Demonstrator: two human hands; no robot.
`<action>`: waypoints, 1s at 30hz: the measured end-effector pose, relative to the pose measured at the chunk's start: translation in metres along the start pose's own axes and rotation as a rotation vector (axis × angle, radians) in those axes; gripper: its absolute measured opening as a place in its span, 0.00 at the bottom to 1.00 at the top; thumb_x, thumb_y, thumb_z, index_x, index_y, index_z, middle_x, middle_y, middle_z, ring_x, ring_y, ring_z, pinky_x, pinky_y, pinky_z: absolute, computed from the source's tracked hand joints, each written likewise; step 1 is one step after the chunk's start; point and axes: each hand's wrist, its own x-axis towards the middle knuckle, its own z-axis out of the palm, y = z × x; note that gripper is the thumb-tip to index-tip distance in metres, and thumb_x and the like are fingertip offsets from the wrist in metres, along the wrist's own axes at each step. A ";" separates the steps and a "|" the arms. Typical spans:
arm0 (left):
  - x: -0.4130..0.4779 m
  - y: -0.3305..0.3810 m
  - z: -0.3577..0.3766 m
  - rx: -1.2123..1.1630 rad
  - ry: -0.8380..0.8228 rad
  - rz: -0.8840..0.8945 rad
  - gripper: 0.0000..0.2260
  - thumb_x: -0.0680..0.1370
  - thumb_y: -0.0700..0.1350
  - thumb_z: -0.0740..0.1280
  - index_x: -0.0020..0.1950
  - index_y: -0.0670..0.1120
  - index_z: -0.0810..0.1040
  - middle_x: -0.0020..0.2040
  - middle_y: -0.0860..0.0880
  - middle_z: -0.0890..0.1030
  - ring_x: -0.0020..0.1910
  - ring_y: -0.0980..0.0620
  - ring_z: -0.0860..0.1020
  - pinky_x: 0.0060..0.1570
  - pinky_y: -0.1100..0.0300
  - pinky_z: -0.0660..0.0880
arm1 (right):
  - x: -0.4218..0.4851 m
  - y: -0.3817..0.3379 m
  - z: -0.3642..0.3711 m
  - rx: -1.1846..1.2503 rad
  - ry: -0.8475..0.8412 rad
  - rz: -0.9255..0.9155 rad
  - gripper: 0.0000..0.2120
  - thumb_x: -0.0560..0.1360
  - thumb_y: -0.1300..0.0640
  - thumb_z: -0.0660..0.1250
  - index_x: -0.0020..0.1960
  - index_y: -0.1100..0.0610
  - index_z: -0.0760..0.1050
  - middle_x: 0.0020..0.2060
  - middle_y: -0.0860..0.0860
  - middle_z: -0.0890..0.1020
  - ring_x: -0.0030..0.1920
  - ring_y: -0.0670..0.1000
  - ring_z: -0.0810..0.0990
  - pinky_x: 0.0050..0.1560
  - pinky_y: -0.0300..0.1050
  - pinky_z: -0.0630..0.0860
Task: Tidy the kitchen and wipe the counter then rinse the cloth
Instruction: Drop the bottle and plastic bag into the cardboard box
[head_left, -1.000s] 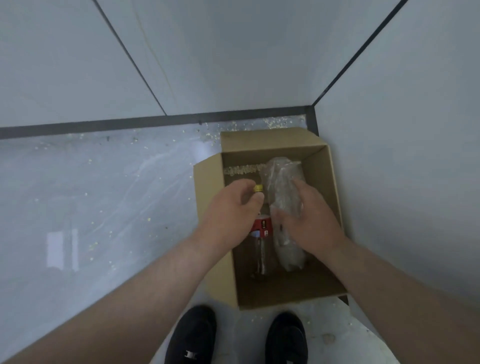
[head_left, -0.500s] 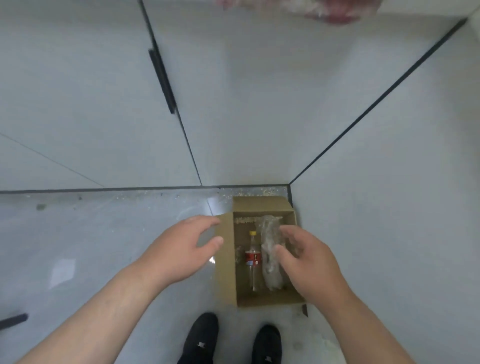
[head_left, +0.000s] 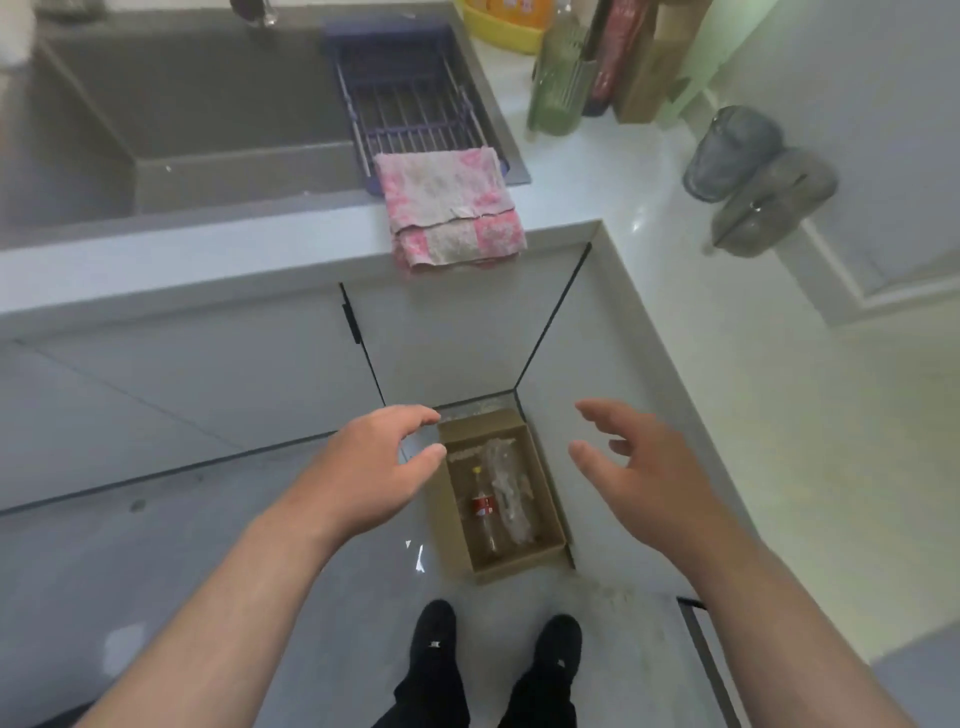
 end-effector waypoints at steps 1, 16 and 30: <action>-0.005 0.012 -0.008 0.026 -0.006 0.043 0.17 0.79 0.52 0.65 0.69 0.54 0.74 0.68 0.58 0.74 0.68 0.58 0.70 0.63 0.65 0.65 | -0.015 -0.005 -0.012 0.010 0.030 0.022 0.20 0.78 0.50 0.68 0.69 0.45 0.71 0.59 0.37 0.73 0.60 0.43 0.73 0.61 0.41 0.71; -0.123 0.222 -0.061 0.205 0.004 0.620 0.17 0.79 0.51 0.65 0.69 0.54 0.74 0.63 0.57 0.77 0.56 0.63 0.71 0.57 0.61 0.69 | -0.281 0.011 -0.142 0.003 0.472 0.104 0.20 0.78 0.47 0.66 0.69 0.41 0.70 0.62 0.34 0.71 0.59 0.36 0.69 0.62 0.35 0.66; -0.326 0.330 0.082 0.376 -0.229 1.017 0.21 0.79 0.54 0.65 0.72 0.57 0.69 0.69 0.59 0.72 0.61 0.60 0.71 0.55 0.64 0.67 | -0.592 0.114 -0.115 0.117 0.874 0.378 0.20 0.77 0.49 0.68 0.68 0.43 0.72 0.58 0.33 0.72 0.58 0.38 0.72 0.60 0.35 0.67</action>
